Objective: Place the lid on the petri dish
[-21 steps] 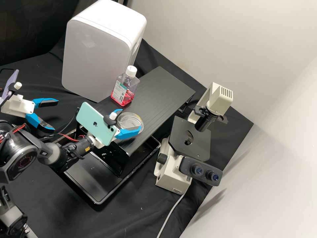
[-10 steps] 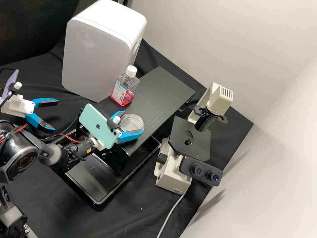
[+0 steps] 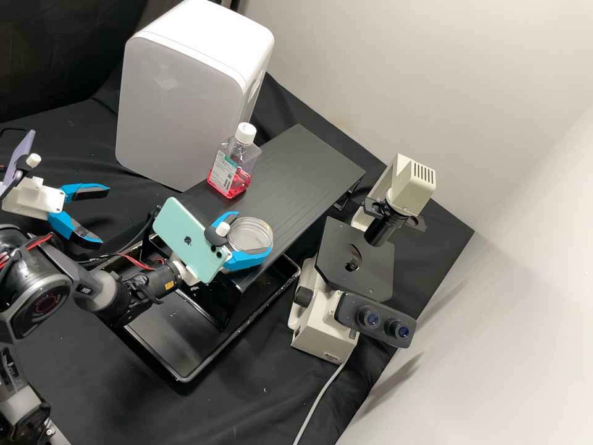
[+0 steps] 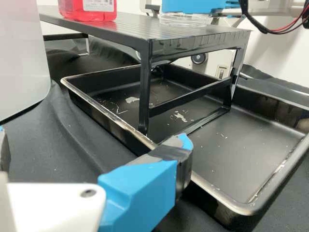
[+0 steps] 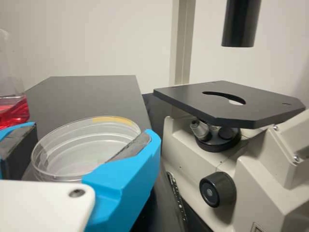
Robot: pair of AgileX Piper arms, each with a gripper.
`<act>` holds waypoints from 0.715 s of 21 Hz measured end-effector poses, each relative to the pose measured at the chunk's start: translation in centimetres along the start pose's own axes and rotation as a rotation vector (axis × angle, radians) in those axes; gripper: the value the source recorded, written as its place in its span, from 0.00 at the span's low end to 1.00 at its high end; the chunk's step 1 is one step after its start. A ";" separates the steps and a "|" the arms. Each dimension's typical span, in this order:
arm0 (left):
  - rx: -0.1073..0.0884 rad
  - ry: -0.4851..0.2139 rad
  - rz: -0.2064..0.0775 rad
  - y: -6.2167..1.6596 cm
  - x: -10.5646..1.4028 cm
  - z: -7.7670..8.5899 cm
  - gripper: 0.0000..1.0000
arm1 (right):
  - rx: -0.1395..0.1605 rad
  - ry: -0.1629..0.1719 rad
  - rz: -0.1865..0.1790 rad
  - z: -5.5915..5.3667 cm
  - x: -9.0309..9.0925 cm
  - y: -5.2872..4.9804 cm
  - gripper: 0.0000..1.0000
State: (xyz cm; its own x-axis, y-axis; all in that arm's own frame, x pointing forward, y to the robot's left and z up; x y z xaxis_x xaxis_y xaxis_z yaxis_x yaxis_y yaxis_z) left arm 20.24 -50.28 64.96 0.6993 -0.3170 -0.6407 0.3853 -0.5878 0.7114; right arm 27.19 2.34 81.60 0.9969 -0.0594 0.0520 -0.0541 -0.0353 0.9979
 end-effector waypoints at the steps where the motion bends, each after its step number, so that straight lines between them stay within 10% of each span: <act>1: 0.000 0.000 0.000 0.00 0.0 0.0 1.00 | 0.008 0.000 0.000 0.0 0.0 0.0 0.00; 8: 0.001 -0.006 -0.006 -0.15 0.0 0.1 1.00 | 0.098 0.002 0.010 0.2 -0.2 0.1 0.00; 15: 0.002 -0.009 -0.010 -0.23 0.1 0.2 1.00 | 0.114 0.098 0.061 -0.7 -0.8 0.6 0.00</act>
State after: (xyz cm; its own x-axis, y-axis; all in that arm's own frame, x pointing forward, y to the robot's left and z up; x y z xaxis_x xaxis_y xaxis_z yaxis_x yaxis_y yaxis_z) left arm 20.06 -50.33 64.68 0.6903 -0.3180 -0.6499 0.3908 -0.5921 0.7047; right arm 26.38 3.02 82.15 0.9921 0.0331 0.1210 -0.1149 -0.1477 0.9823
